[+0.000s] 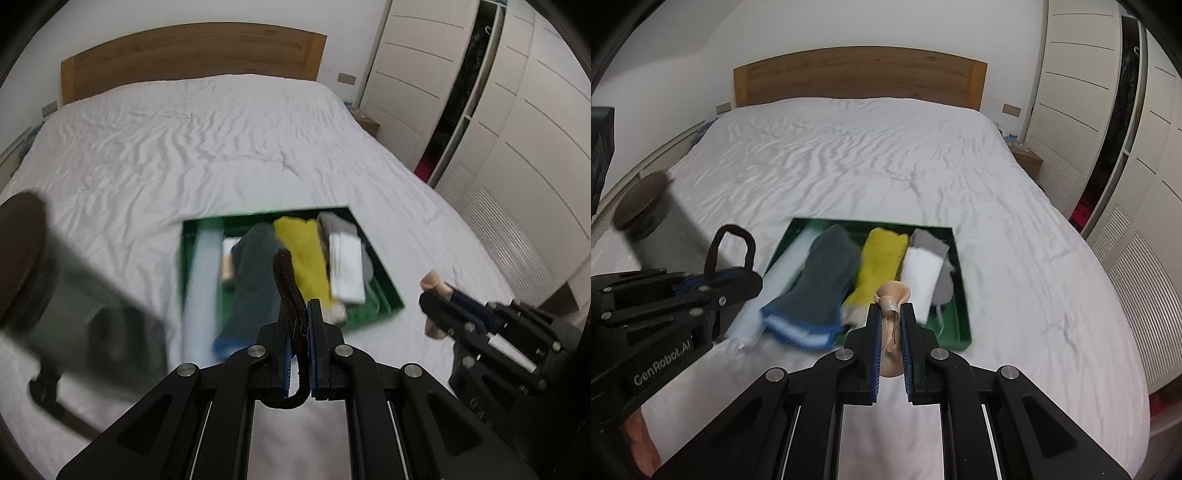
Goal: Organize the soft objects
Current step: 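Lift the hair tie and sponge and carry both over the green tray, then lower the hair tie with the left tool while the right tool lowers the sponge into the tray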
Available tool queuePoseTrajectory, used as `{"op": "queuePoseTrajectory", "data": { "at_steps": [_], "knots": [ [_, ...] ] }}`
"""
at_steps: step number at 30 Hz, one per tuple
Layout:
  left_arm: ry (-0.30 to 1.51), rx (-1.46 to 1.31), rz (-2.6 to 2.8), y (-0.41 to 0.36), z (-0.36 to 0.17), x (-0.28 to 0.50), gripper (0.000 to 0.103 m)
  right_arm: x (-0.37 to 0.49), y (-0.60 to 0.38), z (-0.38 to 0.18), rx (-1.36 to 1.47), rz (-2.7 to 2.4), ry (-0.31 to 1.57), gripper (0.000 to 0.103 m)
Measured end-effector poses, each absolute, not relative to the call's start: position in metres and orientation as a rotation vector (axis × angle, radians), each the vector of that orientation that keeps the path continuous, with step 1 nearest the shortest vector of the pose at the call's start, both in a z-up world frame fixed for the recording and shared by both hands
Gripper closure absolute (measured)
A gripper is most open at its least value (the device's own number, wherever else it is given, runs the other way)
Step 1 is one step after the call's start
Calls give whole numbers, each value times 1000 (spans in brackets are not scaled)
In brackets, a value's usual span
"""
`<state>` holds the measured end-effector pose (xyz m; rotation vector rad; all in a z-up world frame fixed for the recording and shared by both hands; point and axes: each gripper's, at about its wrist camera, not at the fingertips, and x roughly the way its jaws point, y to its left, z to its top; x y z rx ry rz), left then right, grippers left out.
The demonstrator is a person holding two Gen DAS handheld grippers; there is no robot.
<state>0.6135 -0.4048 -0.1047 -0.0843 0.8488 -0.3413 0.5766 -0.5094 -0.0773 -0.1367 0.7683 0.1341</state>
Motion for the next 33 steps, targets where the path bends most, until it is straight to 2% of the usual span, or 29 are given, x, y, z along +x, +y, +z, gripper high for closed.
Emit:
{"op": "queuePoseTrajectory", "data": {
  "at_steps": [16,33],
  "knots": [
    [937,-98,-267,-445,-146,685,98,689,-536,-132,-116,178,806,94],
    [997,-77,-231,-448,-178,700,98,726,-533,-161,-128,189,861,93]
  ]
}}
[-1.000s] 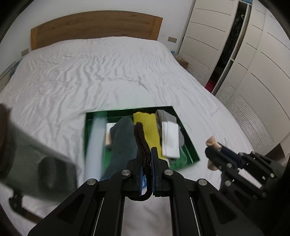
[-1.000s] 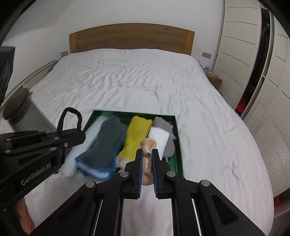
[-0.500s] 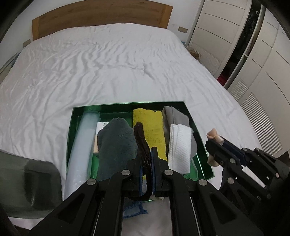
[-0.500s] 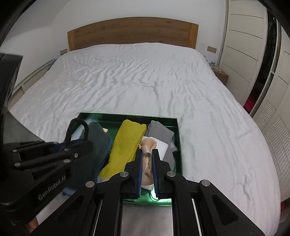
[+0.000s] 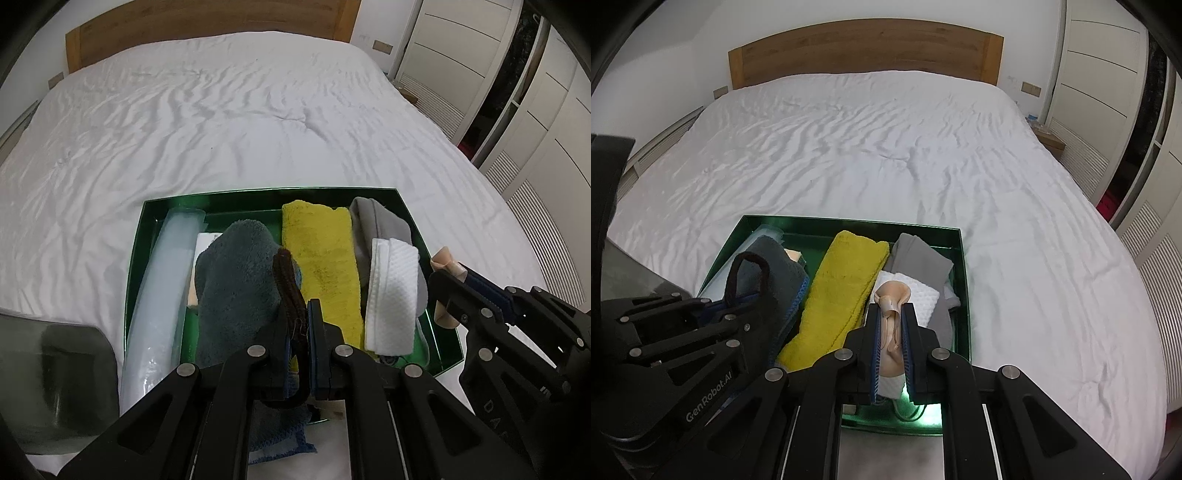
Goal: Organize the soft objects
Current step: 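Lower the hair tie with the left tool while the right tool lowers the sponge into the tray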
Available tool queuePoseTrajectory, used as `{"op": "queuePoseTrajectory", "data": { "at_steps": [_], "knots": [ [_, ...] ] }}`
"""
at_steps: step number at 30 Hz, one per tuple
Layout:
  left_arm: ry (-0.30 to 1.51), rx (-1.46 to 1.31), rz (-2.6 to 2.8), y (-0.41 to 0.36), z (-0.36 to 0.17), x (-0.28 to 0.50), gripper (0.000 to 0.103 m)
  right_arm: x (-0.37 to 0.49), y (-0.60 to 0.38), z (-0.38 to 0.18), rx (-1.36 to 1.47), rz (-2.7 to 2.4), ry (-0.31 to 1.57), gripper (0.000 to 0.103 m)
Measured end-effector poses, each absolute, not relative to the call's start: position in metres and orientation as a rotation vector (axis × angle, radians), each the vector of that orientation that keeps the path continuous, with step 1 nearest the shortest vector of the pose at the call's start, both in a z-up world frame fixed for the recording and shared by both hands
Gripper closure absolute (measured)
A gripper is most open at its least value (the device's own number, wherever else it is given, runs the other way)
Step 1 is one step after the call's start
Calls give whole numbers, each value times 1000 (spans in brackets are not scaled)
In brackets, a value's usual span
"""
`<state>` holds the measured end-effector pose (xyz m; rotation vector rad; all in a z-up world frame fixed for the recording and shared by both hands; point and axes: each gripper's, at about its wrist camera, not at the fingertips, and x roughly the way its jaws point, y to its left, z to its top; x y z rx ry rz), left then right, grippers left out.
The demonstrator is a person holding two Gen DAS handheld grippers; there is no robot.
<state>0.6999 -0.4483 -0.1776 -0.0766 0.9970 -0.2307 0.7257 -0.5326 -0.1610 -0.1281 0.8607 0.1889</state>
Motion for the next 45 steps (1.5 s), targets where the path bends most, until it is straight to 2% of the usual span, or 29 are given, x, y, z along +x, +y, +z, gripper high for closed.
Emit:
{"op": "queuePoseTrajectory", "data": {
  "at_steps": [34,45],
  "knots": [
    [1029,-41,-194,-437,-203,721,98,754,-515,-186,-166,194,877,92],
    [1039,-39,-190,-438,-207,723,97,761,-521,-193,-172,190,902,89]
  ]
}}
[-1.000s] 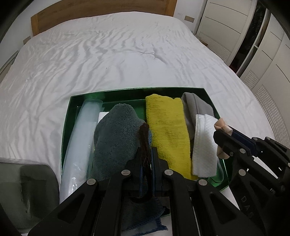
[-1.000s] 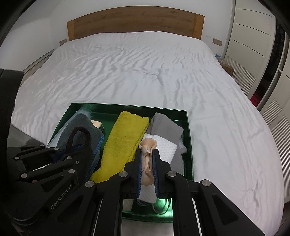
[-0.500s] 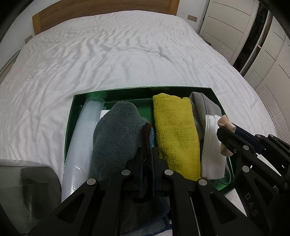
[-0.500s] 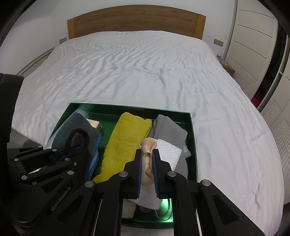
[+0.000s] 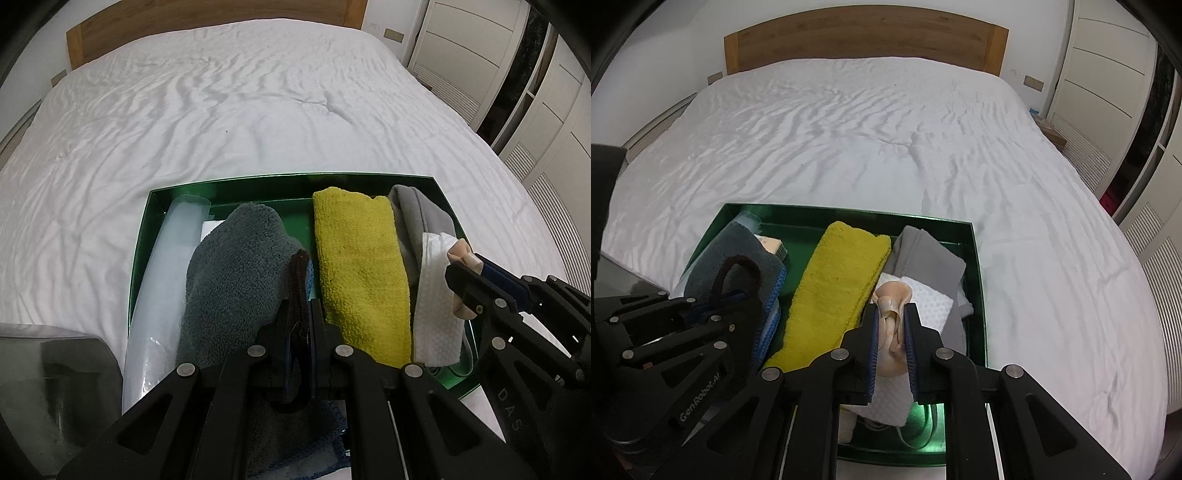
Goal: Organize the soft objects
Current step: 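Lower the hair tie with the left tool while the right tool lowers the sponge into the tray, then open the left tool on the hair tie while the right tool releases the sponge onto the mesh cloth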
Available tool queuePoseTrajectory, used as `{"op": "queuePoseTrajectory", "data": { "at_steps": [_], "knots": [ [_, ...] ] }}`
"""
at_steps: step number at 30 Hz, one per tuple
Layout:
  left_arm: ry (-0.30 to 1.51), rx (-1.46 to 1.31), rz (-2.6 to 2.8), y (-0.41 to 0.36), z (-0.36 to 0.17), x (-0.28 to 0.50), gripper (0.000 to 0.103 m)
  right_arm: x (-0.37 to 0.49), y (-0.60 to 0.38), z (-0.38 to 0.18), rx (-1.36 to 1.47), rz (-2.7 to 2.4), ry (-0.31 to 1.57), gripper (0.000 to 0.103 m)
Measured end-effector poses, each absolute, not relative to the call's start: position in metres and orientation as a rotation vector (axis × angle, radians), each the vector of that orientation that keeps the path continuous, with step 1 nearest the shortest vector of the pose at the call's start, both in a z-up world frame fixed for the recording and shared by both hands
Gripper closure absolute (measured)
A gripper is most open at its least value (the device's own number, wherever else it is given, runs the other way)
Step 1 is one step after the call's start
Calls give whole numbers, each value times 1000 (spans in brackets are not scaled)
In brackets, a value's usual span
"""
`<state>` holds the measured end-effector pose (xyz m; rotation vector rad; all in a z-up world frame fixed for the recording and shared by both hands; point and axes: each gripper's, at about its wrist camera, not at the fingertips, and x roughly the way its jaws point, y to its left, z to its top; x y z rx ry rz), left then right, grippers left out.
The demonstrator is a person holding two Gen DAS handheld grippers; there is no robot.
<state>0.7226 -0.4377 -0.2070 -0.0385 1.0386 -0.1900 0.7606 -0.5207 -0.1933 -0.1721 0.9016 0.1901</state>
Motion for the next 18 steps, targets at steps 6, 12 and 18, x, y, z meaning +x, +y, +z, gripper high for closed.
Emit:
{"op": "queuePoseTrajectory", "data": {
  "at_steps": [6,12,18],
  "knots": [
    [1042,-32,-192,-441,-208,723,94,762,-523,-196,-166,190,911,82],
    [1024,-26,-206,-445,-203,721,64,761,-525,-193,-167,189,906,73],
    [1017,-38,-202,-443,-199,720,58,760,-529,-190,-159,189,900,71]
  ]
}}
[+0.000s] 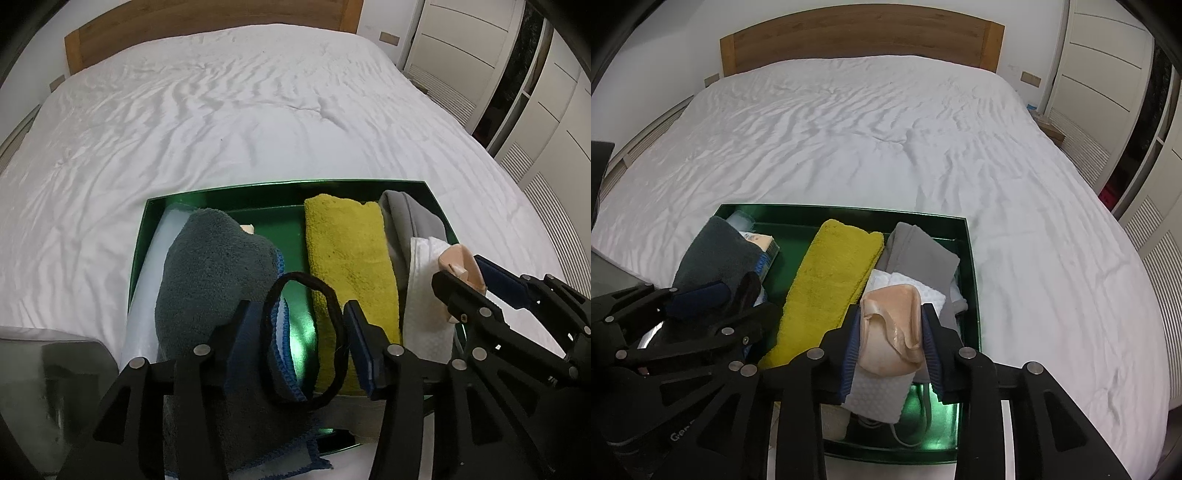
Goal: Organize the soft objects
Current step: 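Open the left tool on the hair tie while the right tool releases the sponge onto the mesh cloth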
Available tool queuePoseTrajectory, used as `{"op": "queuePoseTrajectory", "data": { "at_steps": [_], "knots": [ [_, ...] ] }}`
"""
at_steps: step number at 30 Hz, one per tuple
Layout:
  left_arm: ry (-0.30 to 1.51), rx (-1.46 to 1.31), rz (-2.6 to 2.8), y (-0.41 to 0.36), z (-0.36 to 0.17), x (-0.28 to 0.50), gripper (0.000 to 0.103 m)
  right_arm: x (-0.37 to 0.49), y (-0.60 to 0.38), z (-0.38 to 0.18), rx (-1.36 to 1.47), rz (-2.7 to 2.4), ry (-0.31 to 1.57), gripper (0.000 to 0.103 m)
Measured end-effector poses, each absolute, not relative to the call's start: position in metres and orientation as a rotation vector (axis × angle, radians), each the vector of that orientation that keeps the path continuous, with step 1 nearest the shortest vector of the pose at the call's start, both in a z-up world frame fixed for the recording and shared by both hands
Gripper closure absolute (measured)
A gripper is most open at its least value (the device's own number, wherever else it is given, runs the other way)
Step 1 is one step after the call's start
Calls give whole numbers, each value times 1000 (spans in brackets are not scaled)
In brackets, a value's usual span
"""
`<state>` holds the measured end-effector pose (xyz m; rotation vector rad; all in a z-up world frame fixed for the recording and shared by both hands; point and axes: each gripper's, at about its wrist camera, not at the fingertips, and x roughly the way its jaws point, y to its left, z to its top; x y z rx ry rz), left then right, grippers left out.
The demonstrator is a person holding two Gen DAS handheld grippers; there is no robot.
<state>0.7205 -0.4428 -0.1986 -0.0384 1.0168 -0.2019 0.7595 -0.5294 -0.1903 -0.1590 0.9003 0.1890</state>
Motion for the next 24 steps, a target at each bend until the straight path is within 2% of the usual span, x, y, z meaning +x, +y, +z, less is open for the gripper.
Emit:
{"op": "queuePoseTrajectory", "data": {
  "at_steps": [9,13,15,19,24],
  "knots": [
    [977,-40,-185,-439,-185,715,51,756,-535,-182,-136,178,886,64],
    [944,-28,-157,-436,-176,713,42,754,-535,-180,-132,176,885,63],
    [934,-30,-150,-433,-172,712,40,752,-536,-179,-130,175,882,60],
    [913,-26,-119,-429,-166,710,29,749,-540,-174,-109,166,877,52],
    [901,-33,-96,-422,-162,708,18,745,-542,-169,-98,143,864,38]
  ]
}}
